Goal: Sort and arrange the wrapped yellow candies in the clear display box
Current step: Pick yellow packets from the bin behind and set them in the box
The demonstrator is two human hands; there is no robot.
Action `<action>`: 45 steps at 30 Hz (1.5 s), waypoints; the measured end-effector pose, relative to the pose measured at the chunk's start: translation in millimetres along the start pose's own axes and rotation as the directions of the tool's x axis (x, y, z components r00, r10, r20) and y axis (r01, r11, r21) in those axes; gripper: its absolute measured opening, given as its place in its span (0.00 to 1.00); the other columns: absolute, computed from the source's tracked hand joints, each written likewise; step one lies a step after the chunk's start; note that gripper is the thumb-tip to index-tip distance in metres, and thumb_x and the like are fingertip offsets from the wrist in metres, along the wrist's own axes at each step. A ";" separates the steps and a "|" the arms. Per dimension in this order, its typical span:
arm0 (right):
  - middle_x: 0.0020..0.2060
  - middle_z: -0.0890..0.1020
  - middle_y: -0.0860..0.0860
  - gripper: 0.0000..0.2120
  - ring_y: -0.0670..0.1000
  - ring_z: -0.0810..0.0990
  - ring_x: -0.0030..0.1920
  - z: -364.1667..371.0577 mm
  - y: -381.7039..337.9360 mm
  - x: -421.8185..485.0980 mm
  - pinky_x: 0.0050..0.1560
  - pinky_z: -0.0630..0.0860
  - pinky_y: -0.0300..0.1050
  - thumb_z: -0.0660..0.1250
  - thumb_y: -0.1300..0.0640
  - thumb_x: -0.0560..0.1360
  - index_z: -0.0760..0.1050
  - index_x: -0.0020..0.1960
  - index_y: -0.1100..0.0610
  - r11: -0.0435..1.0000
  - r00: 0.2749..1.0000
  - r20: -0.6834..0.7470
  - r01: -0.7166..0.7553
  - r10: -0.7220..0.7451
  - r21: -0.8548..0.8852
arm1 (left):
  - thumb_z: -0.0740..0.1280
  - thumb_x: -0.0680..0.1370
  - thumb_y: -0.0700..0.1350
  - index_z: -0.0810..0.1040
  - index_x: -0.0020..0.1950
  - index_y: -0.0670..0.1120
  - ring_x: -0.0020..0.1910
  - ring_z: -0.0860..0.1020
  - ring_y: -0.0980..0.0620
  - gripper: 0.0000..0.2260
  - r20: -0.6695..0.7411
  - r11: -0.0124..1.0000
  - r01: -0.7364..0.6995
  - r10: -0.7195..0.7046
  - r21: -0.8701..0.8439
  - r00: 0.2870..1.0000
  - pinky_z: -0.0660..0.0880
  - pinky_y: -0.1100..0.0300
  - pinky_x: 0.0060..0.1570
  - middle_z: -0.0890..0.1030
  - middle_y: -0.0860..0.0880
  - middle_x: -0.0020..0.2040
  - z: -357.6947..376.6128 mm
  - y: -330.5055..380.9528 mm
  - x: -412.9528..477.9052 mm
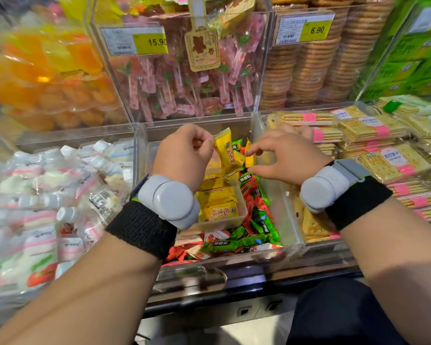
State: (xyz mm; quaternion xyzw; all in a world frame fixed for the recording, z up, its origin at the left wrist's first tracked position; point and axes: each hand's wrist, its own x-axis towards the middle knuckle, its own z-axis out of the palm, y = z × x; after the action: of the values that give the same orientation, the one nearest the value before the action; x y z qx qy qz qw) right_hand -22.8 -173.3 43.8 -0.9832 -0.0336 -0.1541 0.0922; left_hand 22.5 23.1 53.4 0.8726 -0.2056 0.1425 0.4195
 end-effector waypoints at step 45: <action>0.46 0.69 0.45 0.09 0.53 0.68 0.57 30.7 -43.0 12.5 0.57 0.61 0.52 0.64 0.45 0.73 0.72 0.50 0.46 0.993 0.992 0.079 -0.100 0.095 0.069 | 0.64 0.71 0.53 0.75 0.42 0.51 0.59 0.64 0.44 0.07 0.147 0.815 0.005 -0.111 0.579 0.983 0.60 0.50 0.59 0.71 0.50 0.55 2.6 -45.0 -22.4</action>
State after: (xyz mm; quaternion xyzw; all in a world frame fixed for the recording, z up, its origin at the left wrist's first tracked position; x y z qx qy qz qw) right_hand -5.8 -124.8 26.3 -0.9847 0.0055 -0.1110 0.1340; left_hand 24.6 51.8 12.1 0.9735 -0.1618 0.1082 0.1202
